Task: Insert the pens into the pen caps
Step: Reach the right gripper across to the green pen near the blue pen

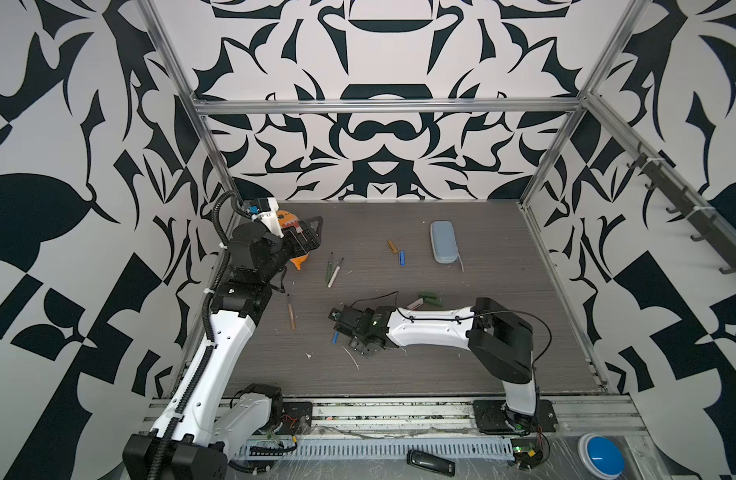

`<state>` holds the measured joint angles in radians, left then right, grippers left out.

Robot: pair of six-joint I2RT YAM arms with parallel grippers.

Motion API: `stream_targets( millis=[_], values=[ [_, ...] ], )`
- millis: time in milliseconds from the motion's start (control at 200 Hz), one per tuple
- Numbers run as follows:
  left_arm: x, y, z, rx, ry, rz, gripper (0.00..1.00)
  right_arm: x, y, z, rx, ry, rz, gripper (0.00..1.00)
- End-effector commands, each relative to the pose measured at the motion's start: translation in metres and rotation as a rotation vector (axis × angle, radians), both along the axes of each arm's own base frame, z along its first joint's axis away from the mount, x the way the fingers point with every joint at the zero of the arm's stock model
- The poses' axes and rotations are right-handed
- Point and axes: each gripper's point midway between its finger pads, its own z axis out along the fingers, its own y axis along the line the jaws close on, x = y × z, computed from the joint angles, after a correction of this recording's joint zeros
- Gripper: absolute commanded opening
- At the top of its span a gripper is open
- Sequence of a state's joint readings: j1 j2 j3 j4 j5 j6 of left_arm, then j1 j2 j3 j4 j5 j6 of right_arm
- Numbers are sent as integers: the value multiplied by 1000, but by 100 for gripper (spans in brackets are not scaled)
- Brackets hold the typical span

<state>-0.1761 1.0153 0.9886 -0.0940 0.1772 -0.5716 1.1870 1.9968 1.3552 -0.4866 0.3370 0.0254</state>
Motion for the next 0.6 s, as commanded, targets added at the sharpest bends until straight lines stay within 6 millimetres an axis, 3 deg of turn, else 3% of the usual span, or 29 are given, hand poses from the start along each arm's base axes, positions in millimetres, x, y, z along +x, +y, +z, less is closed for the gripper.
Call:
stream_targets(
  millis=[0, 405, 535, 595],
  values=[
    [1, 1, -4, 5, 0, 8, 99, 15, 21, 12, 52, -57, 7, 77],
    [3, 3, -8, 24, 5, 18, 99, 64, 28, 13, 99, -31, 27, 73],
    [4, 3, -9, 30, 6, 18, 99, 72, 33, 13, 127, -6, 59, 74],
    [4, 2, -9, 30, 7, 13, 99, 65, 41, 10, 142, 34, 123, 74]
  ],
)
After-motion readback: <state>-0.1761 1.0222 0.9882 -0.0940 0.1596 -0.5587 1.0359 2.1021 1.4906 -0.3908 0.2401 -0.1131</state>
